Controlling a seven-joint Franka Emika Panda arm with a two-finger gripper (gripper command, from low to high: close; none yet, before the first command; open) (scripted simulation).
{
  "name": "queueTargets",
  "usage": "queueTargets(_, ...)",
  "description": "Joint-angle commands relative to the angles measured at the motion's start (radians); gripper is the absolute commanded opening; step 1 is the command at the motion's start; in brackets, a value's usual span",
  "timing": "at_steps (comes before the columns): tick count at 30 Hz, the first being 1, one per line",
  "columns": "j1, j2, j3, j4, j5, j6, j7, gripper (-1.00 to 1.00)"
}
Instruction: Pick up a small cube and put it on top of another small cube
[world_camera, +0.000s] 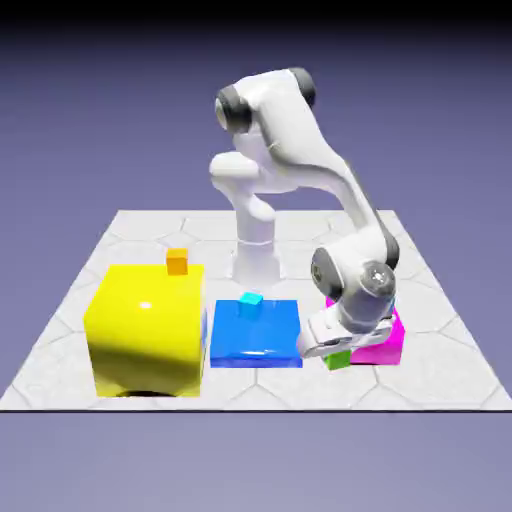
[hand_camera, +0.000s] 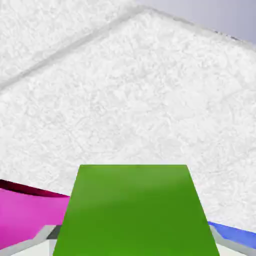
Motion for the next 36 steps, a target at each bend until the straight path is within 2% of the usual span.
queueTargets(1,0.008,-0.036,-0.021,-0.031,-0.003,-0.001,-0.019,-1.00)
queueTargets(20,0.166,-0.725,-0.417,-0.625,0.003,-0.026,-0.416,-1.00)
queueTargets(22,0.167,-0.728,-0.419,-0.629,0.003,-0.026,-0.418,-1.00)
queueTargets(28,0.143,-0.594,-0.438,-0.723,-0.051,0.202,-0.386,-1.00)
queueTargets(29,0.143,-0.594,-0.438,-0.723,-0.051,0.202,-0.386,1.00)
queueTargets(36,0.167,-0.728,-0.419,-0.629,0.003,-0.026,-0.418,1.00)
